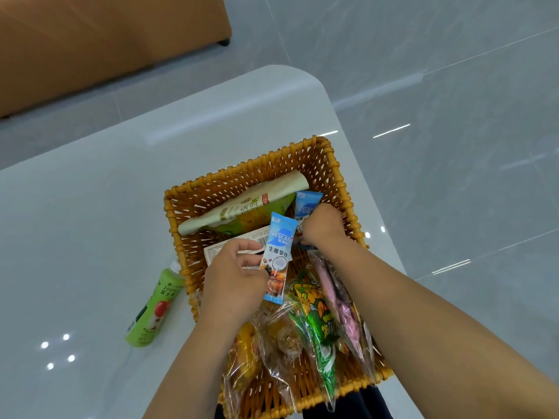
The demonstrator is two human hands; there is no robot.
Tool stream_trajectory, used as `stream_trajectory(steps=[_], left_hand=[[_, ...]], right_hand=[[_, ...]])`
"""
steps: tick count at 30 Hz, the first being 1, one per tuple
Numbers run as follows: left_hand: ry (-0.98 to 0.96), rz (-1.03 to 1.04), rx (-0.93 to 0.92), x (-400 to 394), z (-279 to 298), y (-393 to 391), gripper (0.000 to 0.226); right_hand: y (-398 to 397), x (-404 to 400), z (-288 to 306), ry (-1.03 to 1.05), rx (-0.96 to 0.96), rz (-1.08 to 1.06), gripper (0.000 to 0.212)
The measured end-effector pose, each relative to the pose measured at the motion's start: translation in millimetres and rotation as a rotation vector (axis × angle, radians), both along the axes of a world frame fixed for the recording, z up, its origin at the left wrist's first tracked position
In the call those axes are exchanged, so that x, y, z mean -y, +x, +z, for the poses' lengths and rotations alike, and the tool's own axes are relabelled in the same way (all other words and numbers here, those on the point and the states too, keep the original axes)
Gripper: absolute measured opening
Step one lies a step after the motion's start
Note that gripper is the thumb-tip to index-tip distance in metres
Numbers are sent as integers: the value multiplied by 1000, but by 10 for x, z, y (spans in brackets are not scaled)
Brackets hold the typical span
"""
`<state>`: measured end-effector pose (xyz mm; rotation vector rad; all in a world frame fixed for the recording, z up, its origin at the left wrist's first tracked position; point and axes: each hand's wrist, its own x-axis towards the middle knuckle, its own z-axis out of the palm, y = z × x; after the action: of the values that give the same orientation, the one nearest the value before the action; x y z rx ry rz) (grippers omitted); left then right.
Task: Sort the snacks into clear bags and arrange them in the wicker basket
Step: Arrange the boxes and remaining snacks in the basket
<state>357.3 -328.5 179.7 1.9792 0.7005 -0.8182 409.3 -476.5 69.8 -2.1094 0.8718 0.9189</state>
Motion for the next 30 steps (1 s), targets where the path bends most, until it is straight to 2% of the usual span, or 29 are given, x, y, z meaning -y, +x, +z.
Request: stream_trajectory(steps=[2, 4, 5, 6, 8, 9, 11, 13, 16, 18, 20, 23, 27, 30], left_hand=[[1, -15, 15, -12, -10, -7, 33], [-8, -16, 21, -20, -15, -14, 33], [-17, -15, 22, -21, -18, -15, 33], [-27, -14, 20, -18, -17, -15, 33], [-43, -8, 21, -10, -22, -13, 33], [-44, -10, 22, -11, -35, -8, 32], [-46, -22, 23, -13, -69, 9, 33], [-65, -42, 25, -14, -136, 28, 34], [-72, -107, 48, 43, -270, 59, 31], [-67, -148, 95, 118, -373, 75, 28], [-56, -201, 142, 219, -476, 89, 25], [-44, -283, 164, 379, -634, 140, 23], [6, -480, 203, 534, -780, 285, 28], [50, -546, 206, 580, -881, 368, 25]], right_hand=[[23, 29, -15, 118, -70, -25, 18], [22, 62, 36, 225, -121, -26, 14], [16, 86, -2, 207, -122, 3, 8], [10, 100, 18, 182, -121, -2, 10], [21, 104, 24, 210, -122, -9, 30], [16, 103, 0, 227, -117, 9, 33], [6, 97, 97, 226, -86, 44, 31], [-35, 124, 168, 260, -26, 15, 19], [-157, 179, 287, 360, 85, -95, 33], [-244, 219, 316, 391, 125, -169, 28], [-332, 261, 338, 317, 149, -45, 14], [-437, 267, 387, 247, 170, 101, 8], [-483, 254, 444, 257, 178, 102, 35], [-438, 254, 406, 289, 203, 74, 30]])
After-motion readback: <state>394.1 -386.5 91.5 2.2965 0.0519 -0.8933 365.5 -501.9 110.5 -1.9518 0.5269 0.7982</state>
